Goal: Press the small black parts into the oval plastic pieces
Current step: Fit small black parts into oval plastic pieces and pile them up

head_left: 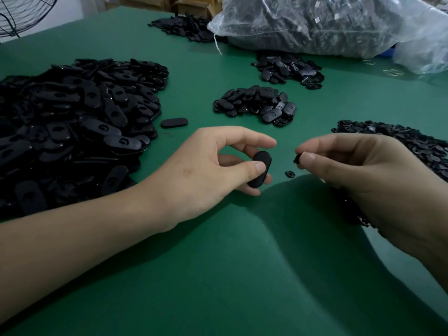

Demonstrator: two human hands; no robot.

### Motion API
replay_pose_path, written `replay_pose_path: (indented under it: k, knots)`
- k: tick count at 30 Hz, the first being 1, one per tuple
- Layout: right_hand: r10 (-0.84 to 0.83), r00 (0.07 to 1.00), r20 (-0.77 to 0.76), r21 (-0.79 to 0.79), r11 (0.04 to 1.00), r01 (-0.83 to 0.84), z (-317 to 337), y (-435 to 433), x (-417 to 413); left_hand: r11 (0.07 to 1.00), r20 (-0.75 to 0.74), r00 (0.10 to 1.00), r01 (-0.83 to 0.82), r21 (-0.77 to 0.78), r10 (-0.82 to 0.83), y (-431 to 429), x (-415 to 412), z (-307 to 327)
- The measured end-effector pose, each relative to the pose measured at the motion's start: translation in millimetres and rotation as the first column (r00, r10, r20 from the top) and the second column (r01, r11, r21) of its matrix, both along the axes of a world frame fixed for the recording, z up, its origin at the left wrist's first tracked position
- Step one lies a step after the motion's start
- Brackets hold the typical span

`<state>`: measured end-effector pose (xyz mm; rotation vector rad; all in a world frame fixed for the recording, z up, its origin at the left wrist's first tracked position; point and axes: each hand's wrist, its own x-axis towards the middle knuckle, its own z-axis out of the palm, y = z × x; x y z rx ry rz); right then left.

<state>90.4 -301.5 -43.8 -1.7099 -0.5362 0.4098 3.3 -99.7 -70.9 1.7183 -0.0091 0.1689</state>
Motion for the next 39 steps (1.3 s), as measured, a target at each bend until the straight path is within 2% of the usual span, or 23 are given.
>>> replay_pose_path:
  k: [5, 12, 17, 28, 31, 34, 39]
  knots:
    - [0.095, 0.986, -0.134, 0.089, 0.993, -0.083, -2.5, 1.7, -3.0, 0.999, 0.018, 1.0, 0.015, 0.044, -0.016, -2.7, -1.4, 2.5]
    - [0.05, 0.993, -0.106, 0.087, 0.995, -0.041, -3.4, 3.7, -7.4, 0.996, 0.058, 0.998, 0.008, 0.085, -0.013, -6.0, -3.7, 6.2]
    - [0.032, 0.992, -0.123, 0.155, 0.988, -0.012, -2.1, 4.1, -9.1, 0.991, 0.147, 0.988, -0.055, 0.124, 0.037, -10.2, -6.0, 10.0]
    - [0.04, 0.991, -0.128, 0.217, 0.976, -0.012, -3.0, 5.5, -12.8, 0.991, 0.151, 0.979, -0.137, 0.009, 0.134, -10.7, -6.0, 11.9]
    - [-0.008, 0.998, -0.062, 0.192, 0.981, 0.02, -1.9, 6.4, -14.3, 0.99, 0.135, 0.981, -0.138, -0.033, 0.142, -10.8, -5.7, 11.4]
    - [-0.072, 0.987, 0.144, 0.081, 0.995, 0.061, -2.4, 6.9, -16.9, 0.991, 0.121, 0.985, -0.12, -0.057, 0.126, -11.2, -5.0, 11.2]
    - [-0.126, 0.911, 0.393, 0.027, 0.992, 0.126, -6.0, 7.7, -20.0, 0.991, 0.097, 0.989, -0.105, -0.087, 0.113, -11.3, -4.4, 11.4]
